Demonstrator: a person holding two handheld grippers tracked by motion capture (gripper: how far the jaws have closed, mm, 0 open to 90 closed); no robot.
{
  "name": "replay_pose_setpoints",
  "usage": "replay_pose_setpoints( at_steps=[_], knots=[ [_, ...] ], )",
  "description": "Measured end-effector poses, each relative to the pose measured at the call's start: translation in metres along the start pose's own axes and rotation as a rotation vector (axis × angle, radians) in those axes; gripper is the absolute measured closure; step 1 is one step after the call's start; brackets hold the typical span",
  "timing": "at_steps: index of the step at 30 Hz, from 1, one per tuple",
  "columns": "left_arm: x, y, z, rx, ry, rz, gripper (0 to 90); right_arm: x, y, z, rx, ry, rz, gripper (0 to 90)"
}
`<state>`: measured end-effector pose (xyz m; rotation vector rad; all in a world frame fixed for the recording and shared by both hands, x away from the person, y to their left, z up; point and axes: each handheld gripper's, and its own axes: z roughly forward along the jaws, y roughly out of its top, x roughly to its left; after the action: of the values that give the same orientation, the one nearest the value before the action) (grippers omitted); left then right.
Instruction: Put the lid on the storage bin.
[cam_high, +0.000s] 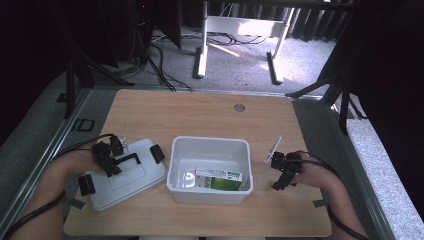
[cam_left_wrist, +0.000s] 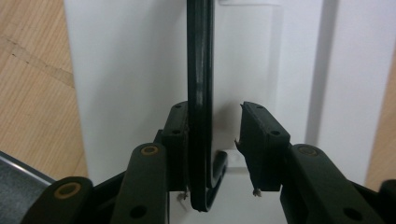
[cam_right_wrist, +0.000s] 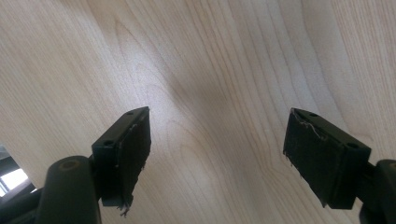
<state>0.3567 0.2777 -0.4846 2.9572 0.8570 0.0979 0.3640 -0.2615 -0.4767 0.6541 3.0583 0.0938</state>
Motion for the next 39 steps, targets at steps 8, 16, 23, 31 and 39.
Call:
replay_pose_setpoints(
  at_steps=[8, 16, 23, 31, 39],
  knots=[
    [0.007, 0.005, -0.001, -0.006, -0.027, -0.031, 64.3, 0.002, 0.003, 0.001, 0.020, 0.009, -0.007, 23.1],
    [0.007, 0.013, -0.006, 0.012, -0.026, -0.011, 76.3, 0.002, 0.003, 0.001, 0.030, 0.007, -0.015, 23.0],
    [0.007, 0.014, -0.007, -0.007, -0.025, 0.011, 84.5, 0.002, 0.001, 0.001, 0.018, -0.004, -0.012, 21.8],
    [0.005, 0.021, -0.019, -0.019, -0.015, 0.054, 84.9, 0.002, -0.003, 0.001, 0.015, -0.011, -0.004, 20.5],
    [0.002, 0.019, -0.039, -0.009, -0.031, 0.071, 84.9, 0.003, -0.003, -0.001, 0.012, -0.015, -0.004, 20.4]
  ],
)
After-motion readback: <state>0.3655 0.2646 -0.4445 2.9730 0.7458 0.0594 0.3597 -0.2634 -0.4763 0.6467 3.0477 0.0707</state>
